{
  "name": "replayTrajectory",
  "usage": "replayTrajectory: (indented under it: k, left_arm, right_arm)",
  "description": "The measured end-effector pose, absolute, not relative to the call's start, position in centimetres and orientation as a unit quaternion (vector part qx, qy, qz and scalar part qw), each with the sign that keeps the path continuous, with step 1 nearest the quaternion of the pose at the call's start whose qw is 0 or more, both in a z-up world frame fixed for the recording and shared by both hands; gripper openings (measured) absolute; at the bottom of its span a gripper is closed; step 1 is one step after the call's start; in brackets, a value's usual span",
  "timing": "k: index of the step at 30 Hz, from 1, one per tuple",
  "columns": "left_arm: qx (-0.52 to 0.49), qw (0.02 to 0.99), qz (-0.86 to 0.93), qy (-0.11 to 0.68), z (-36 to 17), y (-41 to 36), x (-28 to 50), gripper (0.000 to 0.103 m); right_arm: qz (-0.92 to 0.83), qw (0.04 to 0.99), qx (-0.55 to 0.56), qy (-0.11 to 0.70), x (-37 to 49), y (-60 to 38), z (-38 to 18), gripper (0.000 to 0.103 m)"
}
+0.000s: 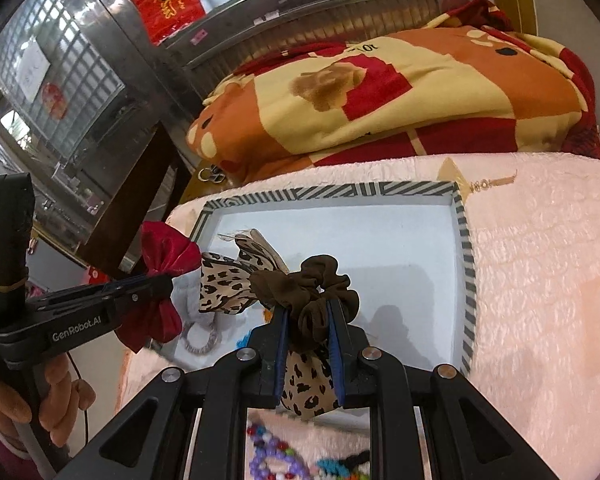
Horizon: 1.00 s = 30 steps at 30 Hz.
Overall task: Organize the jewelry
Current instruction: 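Carry the red bow and leopard scrunchie over the tray and lower them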
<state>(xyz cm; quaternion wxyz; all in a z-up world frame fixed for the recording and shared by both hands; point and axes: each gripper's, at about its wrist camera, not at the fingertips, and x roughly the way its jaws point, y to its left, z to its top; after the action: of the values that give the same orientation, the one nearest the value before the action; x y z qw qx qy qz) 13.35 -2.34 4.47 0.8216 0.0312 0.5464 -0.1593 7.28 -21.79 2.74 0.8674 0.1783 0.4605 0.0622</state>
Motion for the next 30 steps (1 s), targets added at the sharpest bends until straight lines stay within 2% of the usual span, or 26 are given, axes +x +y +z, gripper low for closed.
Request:
replayTrajectory:
  k: [13, 30]
  left_arm:
    - [-0.008, 0.8, -0.16, 0.579, 1.5, -1.3, 19.8, 0.014]
    - [-0.021, 0.789, -0.132, 0.6, -2.2, -0.4, 23.2, 0.014]
  right_arm:
    - [0.038, 0.852, 0.193, 0.486, 14.1, -20.6, 0.0, 0.017]
    - [0.055, 0.845, 0.138, 0.514, 19.1, -18.5, -3.2, 0.018]
